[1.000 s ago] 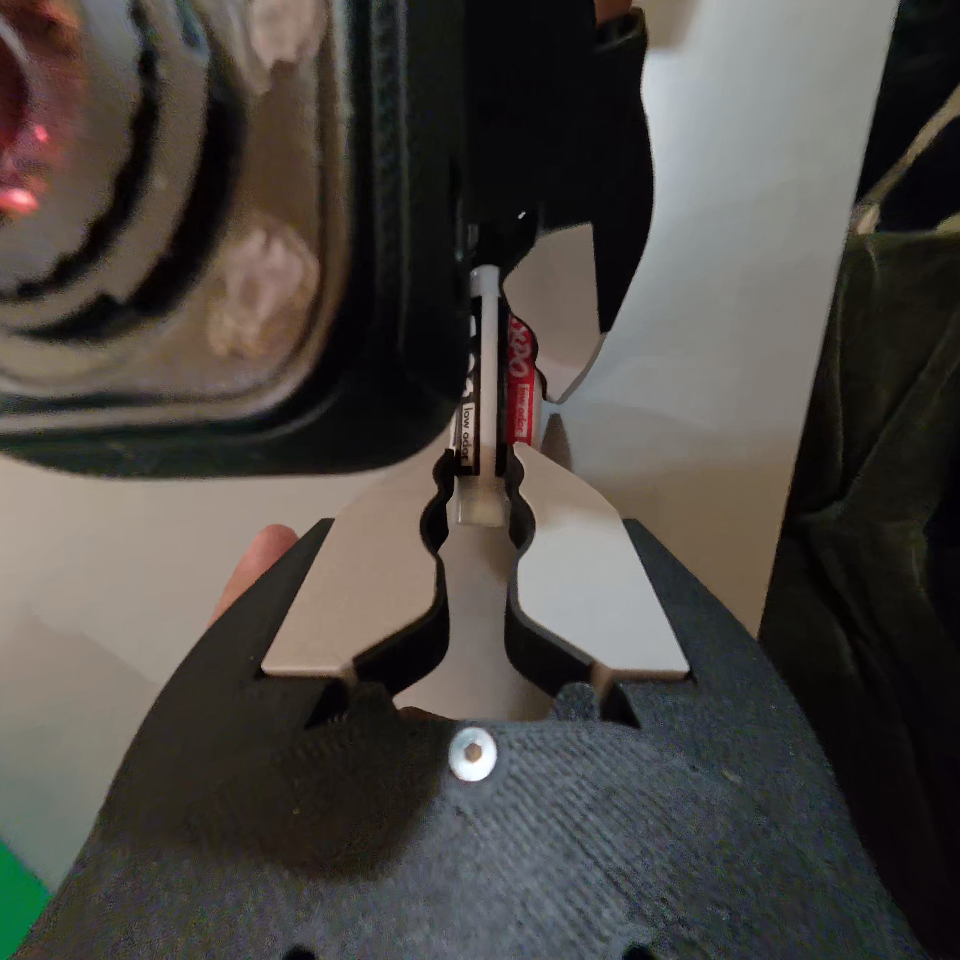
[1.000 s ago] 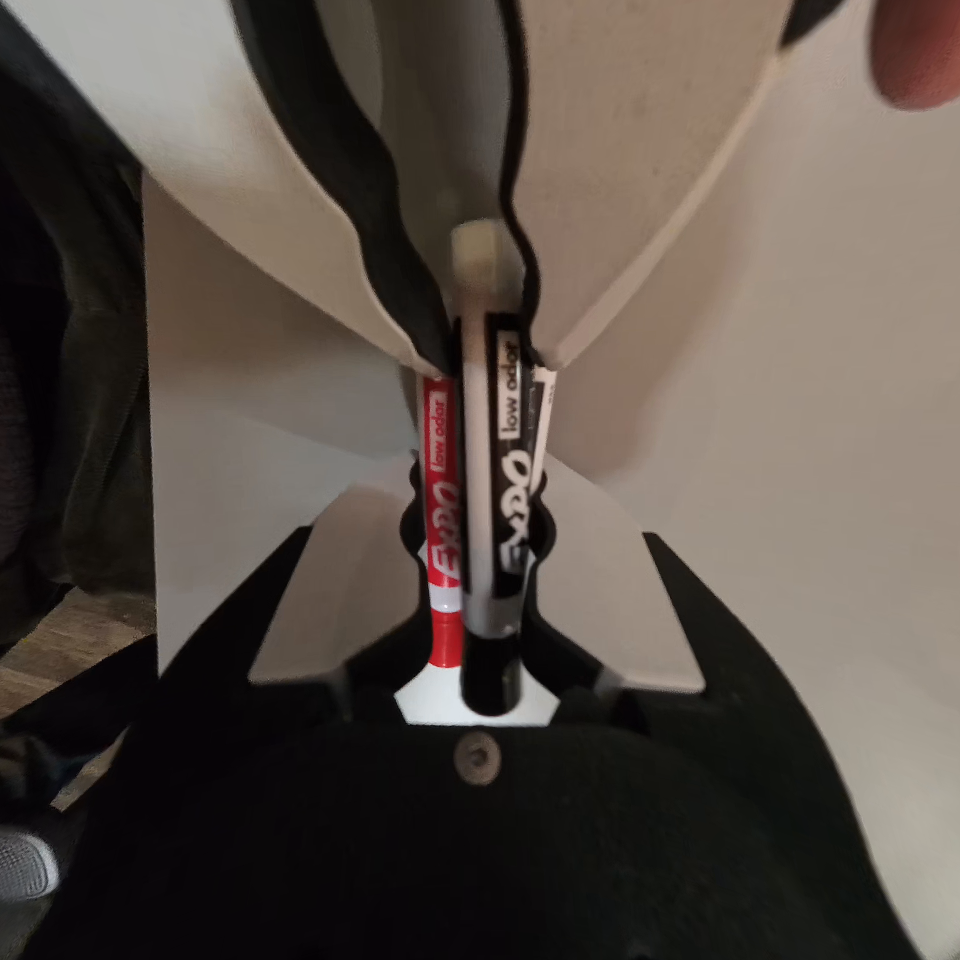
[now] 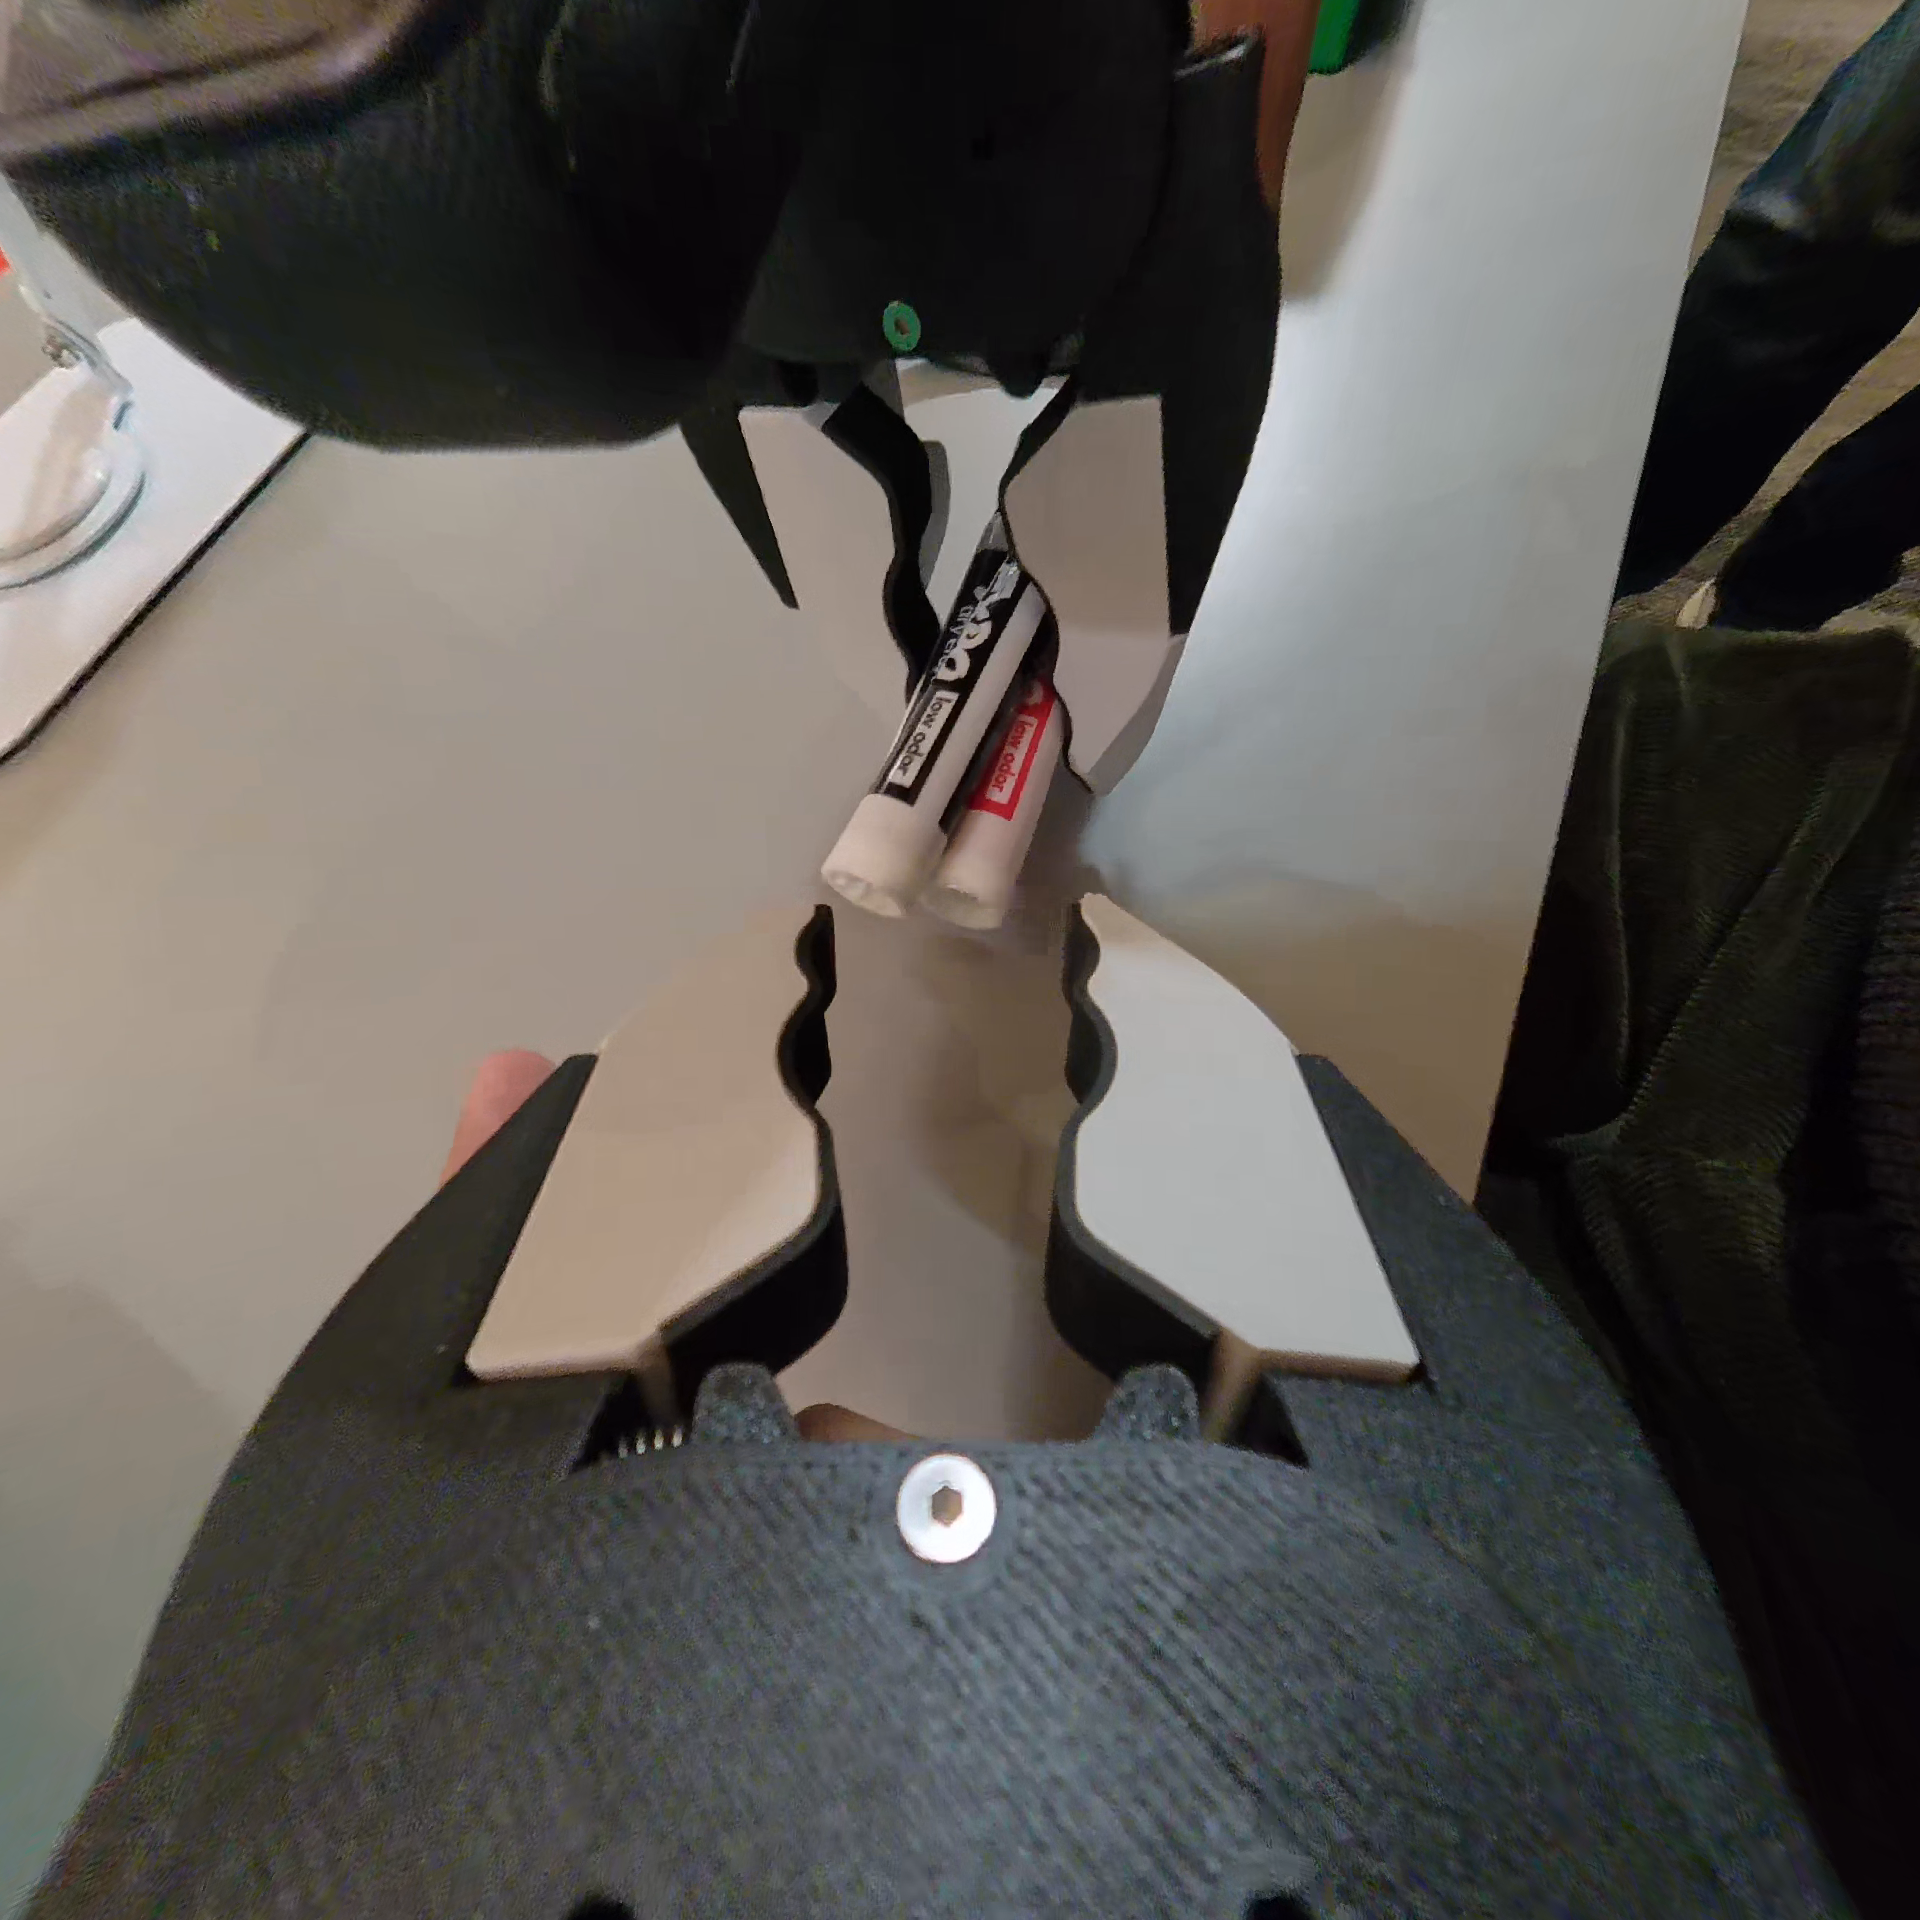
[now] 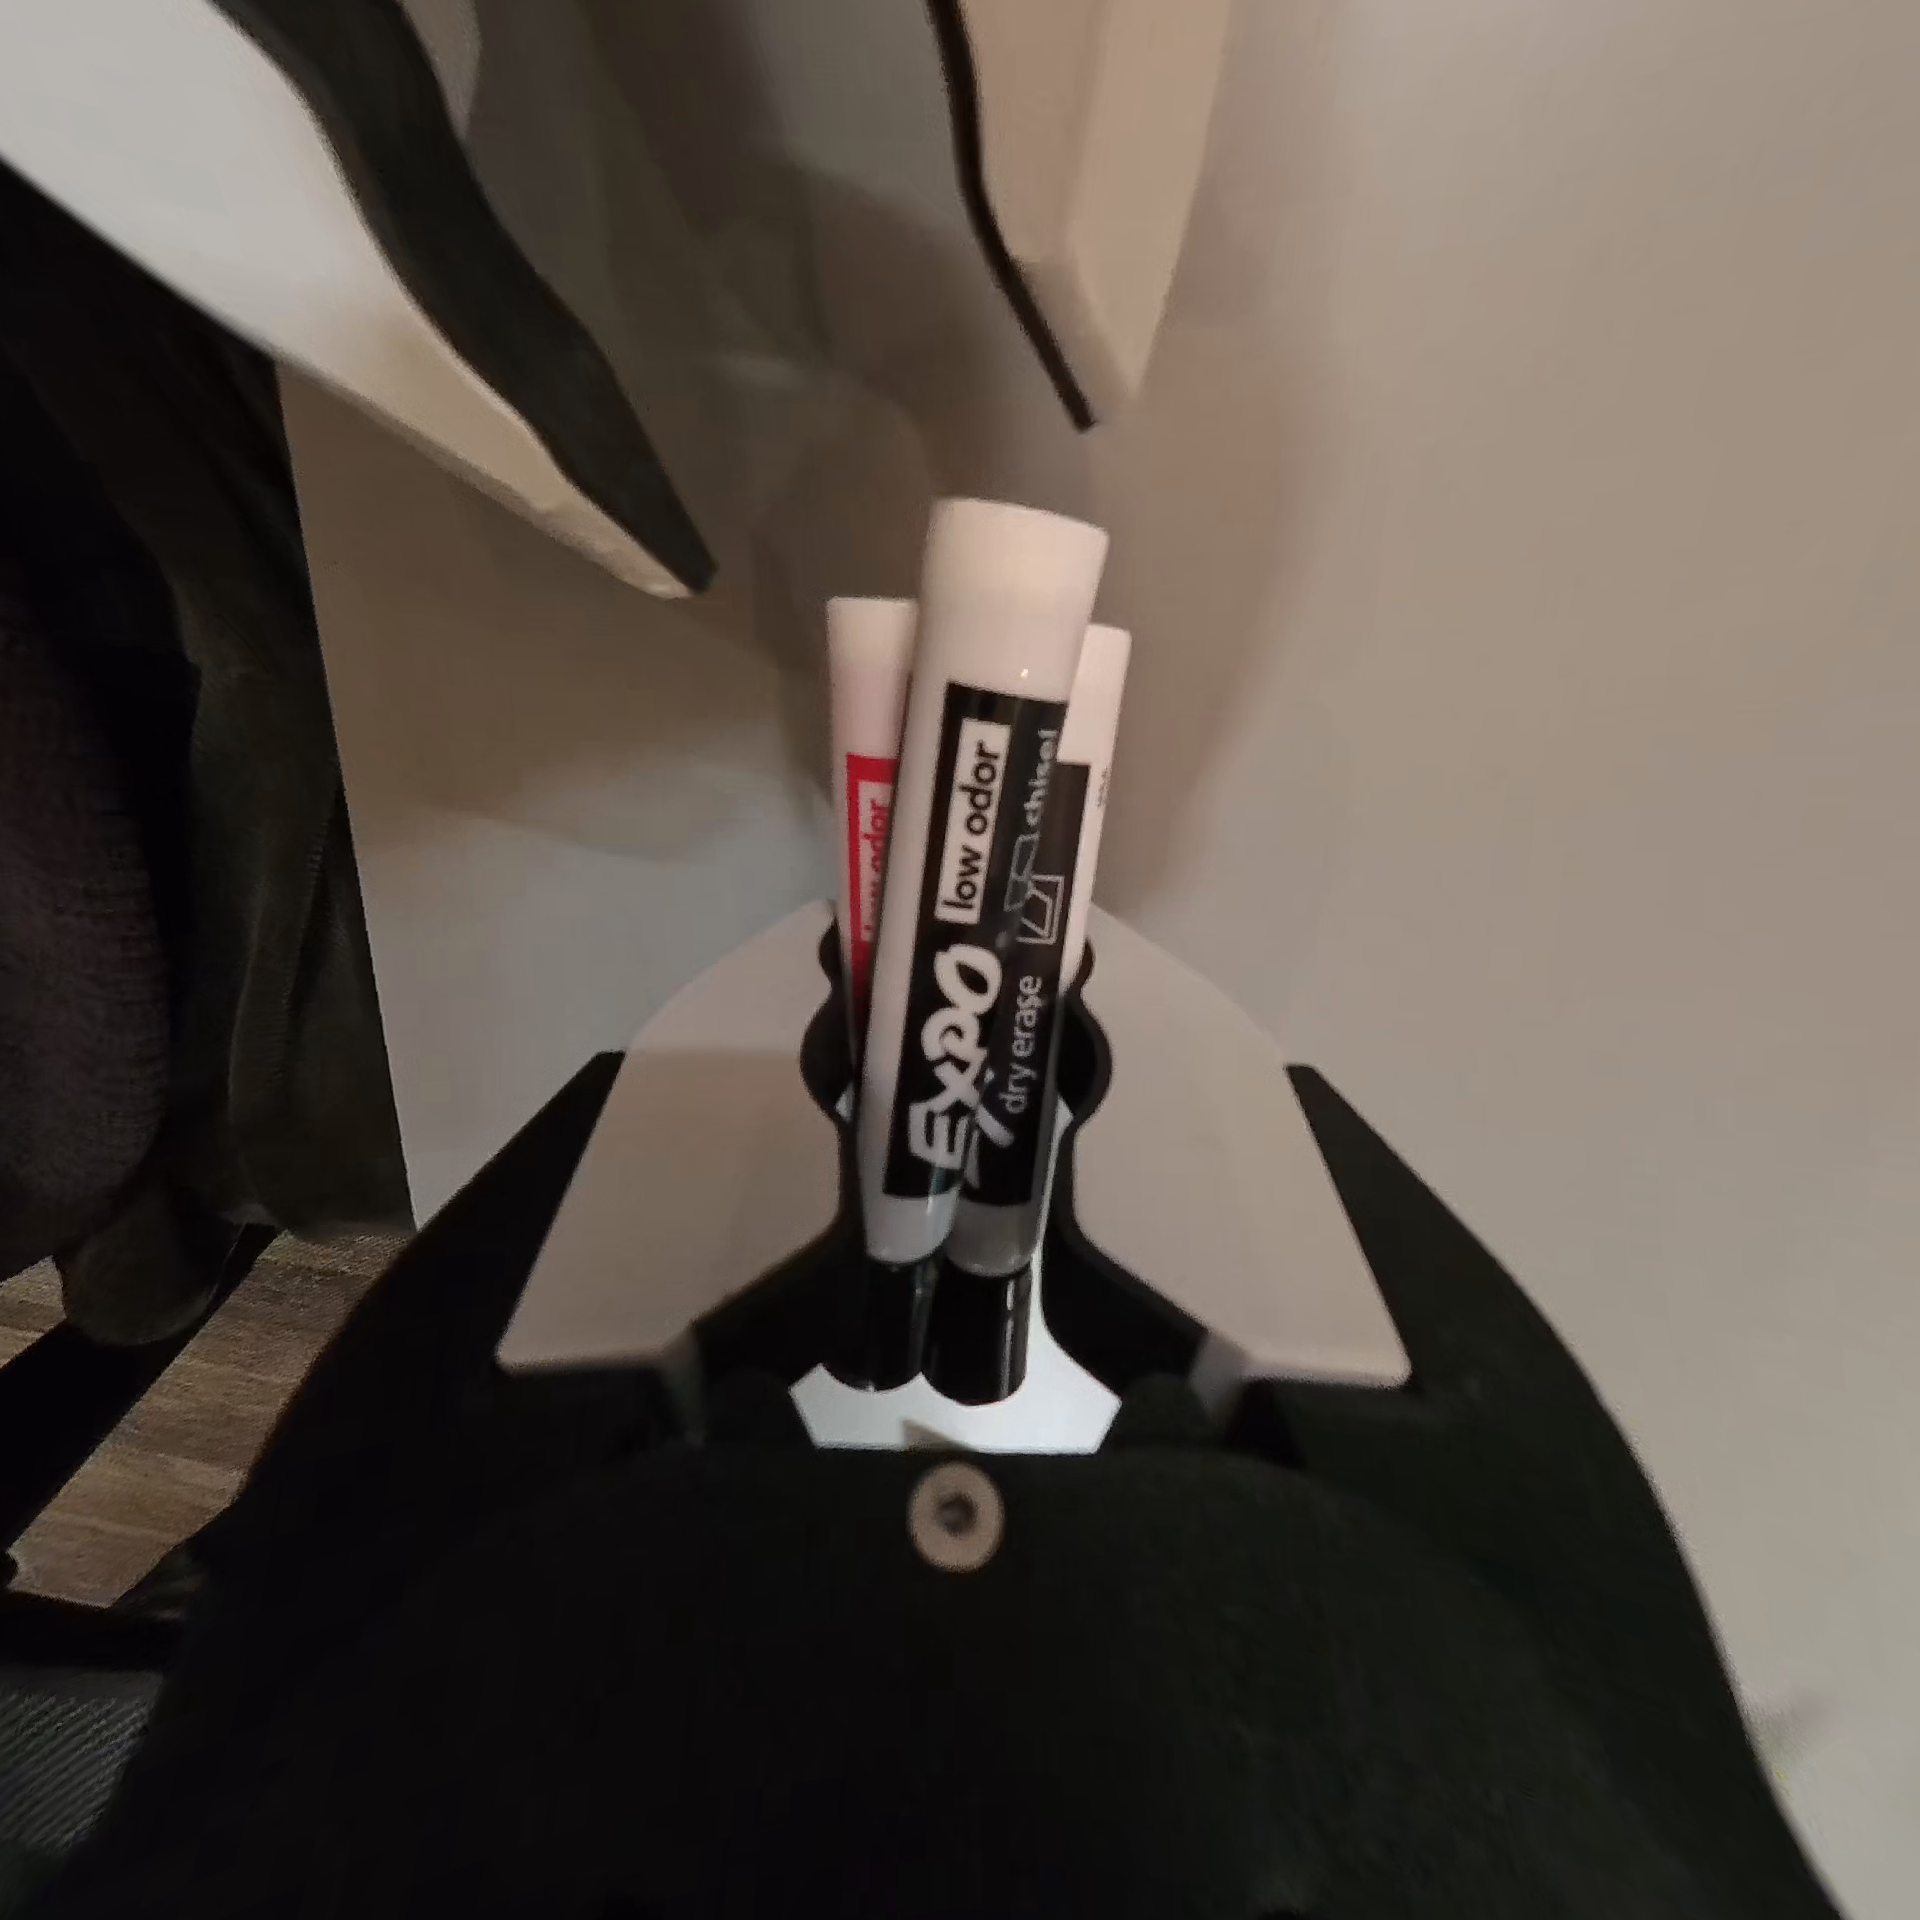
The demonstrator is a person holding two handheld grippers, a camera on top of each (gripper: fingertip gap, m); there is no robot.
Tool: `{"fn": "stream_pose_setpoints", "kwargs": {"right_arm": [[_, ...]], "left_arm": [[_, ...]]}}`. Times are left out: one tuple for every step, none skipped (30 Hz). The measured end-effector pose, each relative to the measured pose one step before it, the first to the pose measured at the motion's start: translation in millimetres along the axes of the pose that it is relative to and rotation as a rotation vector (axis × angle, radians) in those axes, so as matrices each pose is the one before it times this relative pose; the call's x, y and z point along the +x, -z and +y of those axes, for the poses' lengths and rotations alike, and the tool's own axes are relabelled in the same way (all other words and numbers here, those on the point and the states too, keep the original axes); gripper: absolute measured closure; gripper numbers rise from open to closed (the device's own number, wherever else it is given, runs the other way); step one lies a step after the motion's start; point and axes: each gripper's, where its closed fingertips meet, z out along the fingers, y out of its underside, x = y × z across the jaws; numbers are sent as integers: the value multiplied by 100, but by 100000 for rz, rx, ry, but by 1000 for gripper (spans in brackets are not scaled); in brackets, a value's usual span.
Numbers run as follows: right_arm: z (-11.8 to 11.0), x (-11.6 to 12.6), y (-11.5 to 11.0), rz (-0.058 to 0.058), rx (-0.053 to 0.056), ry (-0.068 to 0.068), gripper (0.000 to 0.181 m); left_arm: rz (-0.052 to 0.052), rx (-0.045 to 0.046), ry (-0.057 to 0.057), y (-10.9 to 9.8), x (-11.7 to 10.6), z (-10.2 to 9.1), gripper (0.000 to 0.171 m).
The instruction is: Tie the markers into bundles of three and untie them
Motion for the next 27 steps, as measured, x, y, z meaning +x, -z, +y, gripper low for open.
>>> {"fn": "stream_pose_setpoints", "kwargs": {"right_arm": [[176, -41, -8, -15, -583, -771, 144], [156, -28, -8, -103, -602, -903, 144], [143, -29, -17, 25, -561, -588, 144], [130, 2, 8, 209, -504, -454, 144], [120, -23, -4, 83, -543, -430, 144], [94, -65, 11, -174, -340, -402, 144], [73, -76, 14, -328, -215, -572, 144], [71, -75, 12, -259, -219, -496, 144], [66, -59, 18, -66, -219, -219, 144], [75, -21, 29, 158, -179, -240, 144], [76, -15, 38, -3, -104, -323, 144], [71, -14, 43, 24, -36, -237, 144], [104, 22, 43, 141, -91, -208, 144], [118, 36, 41, 222, -173, -373, 144], [112, 25, 42, 130, -33, -318, 144], [83, 8, 55, 101, 200, -363, 144], [91, 26, 65, 283, 233, -401, 144], [106, -27, 74, 50, 246, -386, 144], [115, -36, 99, -90, 425, -452, 144], [163, -36, 121, -58, 366, -625, 144], [237, -55, 148, -72, 260, -662, 144], [286, -58, 200, 21, 341, -512, 144], [375, -19, 229, 262, 157, -829, 144], [434, 13, 249, 365, -154, -1200, 144], [481, -13, 261, 140, -249, -1286, 144], [505, -8, 265, 222, -270, -1530, 144], [523, -6, 282, 184, -368, -1611, 144]], "left_arm": [[1681, 453, 620, -108, 338, -153, 129], [1192, 53, 138, -136, 287, -83, 129], [304, -316, -392, -151, 172, -19, 129], [311, -456, -768, -152, 161, 25, 129], [327, -221, -489, -161, 159, 14, 129], [647, 40, -228, -151, 186, -7, 129], [1062, 27, -193, -148, 232, -3, 129], [690, -232, -193, -145, 166, 23, 129], [153, -647, -430, -107, 85, 58, 130], [121, -472, -318, -75, 59, 45, 130], [88, -291, -6, -52, 31, 18, 129], [79, 55, -39, -20, 14, -8, 129], [-325, -67, -77, 3, -65, 23, 129], [-280, -394, -97, 9, -85, 69, 129], [-334, -242, -50, -2, -115, 66, 129], [-563, 113, 115, -3, -151, 16, 129], [-591, 156, 349, 7, -176, 15, 129], [-631, 158, 630, 3, -198, 5, 128], [-305, 353, 691, 9, -146, -19, 128], [-211, 534, 609, 31, -119, -34, 128], [-405, 538, 438, 35, -135, -36, 128], [-458, 460, 190, 23, -129, -19, 128], [-357, 449, -99, 9, -102, -34, 128], [-224, 503, -206, -17, -70, -60, 128], [9, 380, -12, -50, -46, -83, 128], [415, 194, 61, -91, 22, -98, 128], [523, 203, -53, -107, 49, -125, 128]]}}
